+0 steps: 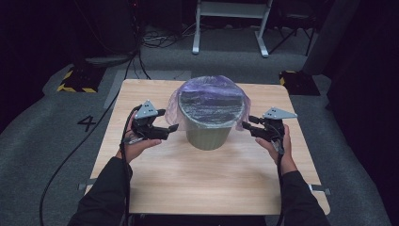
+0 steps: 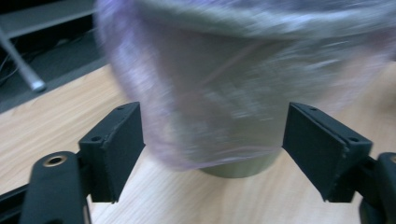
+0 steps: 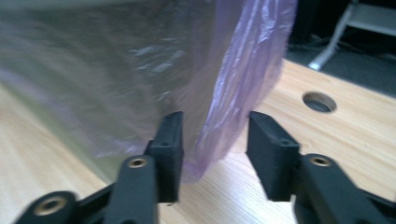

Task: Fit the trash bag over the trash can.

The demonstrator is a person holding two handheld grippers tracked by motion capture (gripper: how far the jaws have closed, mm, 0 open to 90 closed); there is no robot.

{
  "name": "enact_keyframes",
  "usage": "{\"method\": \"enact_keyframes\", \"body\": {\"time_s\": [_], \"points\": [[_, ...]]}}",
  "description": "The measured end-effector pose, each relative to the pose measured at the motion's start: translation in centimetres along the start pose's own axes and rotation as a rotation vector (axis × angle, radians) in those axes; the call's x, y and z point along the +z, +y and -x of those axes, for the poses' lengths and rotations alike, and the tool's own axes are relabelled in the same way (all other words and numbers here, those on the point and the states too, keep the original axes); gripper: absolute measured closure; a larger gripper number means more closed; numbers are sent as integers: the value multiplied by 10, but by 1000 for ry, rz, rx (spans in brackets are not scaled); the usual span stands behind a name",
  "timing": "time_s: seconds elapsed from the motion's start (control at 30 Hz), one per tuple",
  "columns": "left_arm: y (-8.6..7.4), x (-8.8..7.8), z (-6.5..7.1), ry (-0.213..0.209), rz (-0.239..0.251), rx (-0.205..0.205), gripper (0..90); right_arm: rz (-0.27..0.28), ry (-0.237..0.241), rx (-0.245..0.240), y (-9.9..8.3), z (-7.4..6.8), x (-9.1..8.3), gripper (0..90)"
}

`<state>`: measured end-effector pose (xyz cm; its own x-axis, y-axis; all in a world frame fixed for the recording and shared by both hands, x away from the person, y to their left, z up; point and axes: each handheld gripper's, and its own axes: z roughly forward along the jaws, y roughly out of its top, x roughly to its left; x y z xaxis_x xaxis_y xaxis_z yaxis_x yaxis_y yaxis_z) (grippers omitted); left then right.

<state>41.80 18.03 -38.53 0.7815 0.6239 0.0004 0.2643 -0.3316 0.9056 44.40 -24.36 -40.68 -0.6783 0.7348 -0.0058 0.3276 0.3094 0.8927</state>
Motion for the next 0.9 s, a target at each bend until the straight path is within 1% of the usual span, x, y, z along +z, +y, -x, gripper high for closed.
{"method": "enact_keyframes", "body": {"time_s": [0.03,0.07,0.1,0.17,0.23,0.27,0.3,0.33,0.4,0.43,0.47,0.53,0.57,0.6,0.63,0.67,0.7,0.73,0.77,0.8,0.83,0.87,0.9], "points": [[1,-1,5,-12,2,14,192,10,9,-7,0,-1,-3,525],[3,-1,10,-17,-3,38,179,12,5,-20,1,-2,-5,479],[5,0,15,-22,-6,62,171,11,4,-31,2,-4,-7,430],[8,1,23,-35,-7,98,162,3,6,-61,3,-6,-10,382],[12,4,29,-25,-13,124,165,8,-3,-93,5,-10,-13,342],[14,5,30,-18,-13,135,189,20,-3,-104,6,-11,-14,337],[16,6,31,-6,-11,154,257,31,0,-115,7,-13,-16,331],[18,8,32,12,-13,166,336,38,9,-136,8,-15,-17,321],[20,11,32,22,-27,177,442,43,25,-168,10,-20,-19,313],[20,12,32,32,-31,183,512,49,35,-180,10,-23,-20,307],[20,13,31,37,-39,183,540,56,40,-190,11,-26,-21,297],[20,16,30,39,-49,181,604,74,47,-233,10,-35,-24,285],[20,17,30,43,-51,184,634,75,50,-258,9,-40,-24,275],[20,18,29,38,-52,179,656,73,54,-281,9,-46,-24,270],[20,19,29,31,-49,177,685,68,50,-304,8,-51,-23,269],[19,20,29,32,-49,180,717,64,41,-323,8,-56,-22,269],[19,20,29,30,-50,184,762,63,39,-338,8,-59,-21,288],[19,21,29,26,-49,186,801,64,29,-345,8,-61,-19,362],[18,21,29,19,-51,186,823,63,9,-352,9,-62,-18,482],[18,22,29,11,-55,188,846,68,1,-359,10,-62,-18,595],[17,22,29,7,-57,195,877,80,5,-362,10,-61,-18,701],[16,23,29,5,-65,203,896,83,5,-352,9,-60,-18,800],[15,24,29,-5,-77,211,898,81,7,-346,9,-59,-17,862]]}}
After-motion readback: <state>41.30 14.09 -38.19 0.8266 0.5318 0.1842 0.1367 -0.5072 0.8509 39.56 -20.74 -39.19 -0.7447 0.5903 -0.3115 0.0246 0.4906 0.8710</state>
